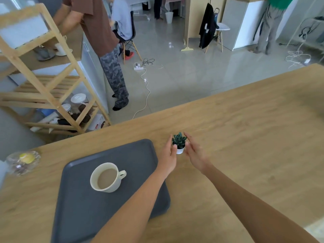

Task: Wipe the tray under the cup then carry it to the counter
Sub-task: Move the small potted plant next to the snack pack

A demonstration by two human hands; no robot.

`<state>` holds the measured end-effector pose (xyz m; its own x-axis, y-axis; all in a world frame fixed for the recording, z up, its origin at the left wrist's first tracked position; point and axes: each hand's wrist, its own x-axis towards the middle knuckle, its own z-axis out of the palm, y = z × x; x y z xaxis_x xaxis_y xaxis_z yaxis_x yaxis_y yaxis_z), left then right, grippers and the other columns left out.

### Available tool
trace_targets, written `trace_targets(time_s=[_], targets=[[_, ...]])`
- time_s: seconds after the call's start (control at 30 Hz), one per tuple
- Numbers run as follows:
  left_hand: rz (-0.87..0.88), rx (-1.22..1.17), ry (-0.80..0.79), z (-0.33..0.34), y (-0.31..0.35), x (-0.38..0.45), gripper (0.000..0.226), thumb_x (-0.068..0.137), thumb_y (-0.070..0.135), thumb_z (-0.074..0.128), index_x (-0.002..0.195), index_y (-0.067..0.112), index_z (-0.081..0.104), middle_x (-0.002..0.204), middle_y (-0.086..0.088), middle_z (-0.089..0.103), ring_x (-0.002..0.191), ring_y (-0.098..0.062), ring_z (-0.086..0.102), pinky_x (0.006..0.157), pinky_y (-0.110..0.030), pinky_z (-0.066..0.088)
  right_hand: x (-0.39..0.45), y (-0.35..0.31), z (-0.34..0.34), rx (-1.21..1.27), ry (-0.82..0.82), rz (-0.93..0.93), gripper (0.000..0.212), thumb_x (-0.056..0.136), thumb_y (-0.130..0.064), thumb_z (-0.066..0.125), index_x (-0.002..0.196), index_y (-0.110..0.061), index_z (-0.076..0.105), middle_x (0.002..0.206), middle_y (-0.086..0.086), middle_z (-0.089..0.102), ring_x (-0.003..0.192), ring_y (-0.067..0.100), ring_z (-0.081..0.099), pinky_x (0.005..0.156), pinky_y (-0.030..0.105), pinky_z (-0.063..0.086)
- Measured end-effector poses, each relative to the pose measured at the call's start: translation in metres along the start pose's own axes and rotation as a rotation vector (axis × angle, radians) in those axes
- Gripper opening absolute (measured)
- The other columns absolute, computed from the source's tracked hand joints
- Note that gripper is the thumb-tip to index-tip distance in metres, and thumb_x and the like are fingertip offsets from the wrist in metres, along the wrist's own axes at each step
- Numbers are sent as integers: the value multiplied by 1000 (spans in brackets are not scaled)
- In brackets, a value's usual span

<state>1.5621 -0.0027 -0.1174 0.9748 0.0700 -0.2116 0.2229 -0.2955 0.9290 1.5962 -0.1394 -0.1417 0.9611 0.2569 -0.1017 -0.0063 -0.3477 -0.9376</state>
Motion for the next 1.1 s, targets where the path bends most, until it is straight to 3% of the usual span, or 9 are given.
trace_targets(time_s=[0.13,0.3,0.47,0.6,0.7,0.8,0.87,0.93,1.1], targets=[[23,-41,53,-13,13,-5,51,104,28,31,152,27,16,158,4,25,145,-11,25,106,-17,21,7,-22,4,28,-6,-31,43,88,-59,35,131,-62,34,82,-22,57,81,10,56,93,50,50],[75,-58,162,-69,34,-15,51,103,28,32,152,28,18,155,4,33,142,-13,30,101,-17,24,19,-85,31,66,-50,-126,42,100,-34,37,141,-41,36,94,-6,59,81,12,56,95,47,50],[103,-51,328,-162,31,-42,51,104,27,31,153,26,17,155,1,32,141,-13,32,101,-16,25,31,-156,108,97,-213,-184,43,101,-29,36,144,-35,33,86,1,53,83,15,53,100,49,46],[109,-54,477,-245,3,-79,52,104,25,32,153,18,16,157,-1,27,144,-14,27,105,-16,23,29,-201,199,94,-374,-188,43,101,-31,37,143,-39,33,104,24,53,87,16,54,102,47,46],[47,-82,600,-300,-30,-110,51,103,25,32,152,18,19,155,-2,33,143,-15,30,104,-16,23,21,-222,273,80,-497,-199,44,102,-30,36,144,-38,31,97,5,50,86,17,50,102,49,45],[-1,-49,732,-349,-69,-137,47,103,21,33,149,15,26,141,2,45,132,-12,40,99,-10,23,14,-232,344,33,-623,-207,45,102,-30,35,146,-37,29,92,11,47,83,19,48,96,44,48],[-34,-34,764,-377,-96,-152,49,103,24,32,151,16,23,147,5,38,135,-10,36,106,-14,23,10,-234,387,34,-690,-181,47,102,-28,36,147,-33,28,90,18,49,83,18,47,92,43,48],[-72,-55,761,-401,-122,-162,50,104,23,31,152,16,21,154,4,30,139,-11,33,109,-19,24,8,-232,426,2,-729,-181,48,102,-28,36,148,-31,26,84,2,52,82,16,48,92,41,48],[-123,-78,805,-442,-163,-175,46,102,18,32,149,18,31,150,-2,41,139,-16,37,116,-36,29,12,-217,495,-128,-797,-197,50,100,-32,35,149,-31,24,67,-9,40,66,8,42,79,36,42]])
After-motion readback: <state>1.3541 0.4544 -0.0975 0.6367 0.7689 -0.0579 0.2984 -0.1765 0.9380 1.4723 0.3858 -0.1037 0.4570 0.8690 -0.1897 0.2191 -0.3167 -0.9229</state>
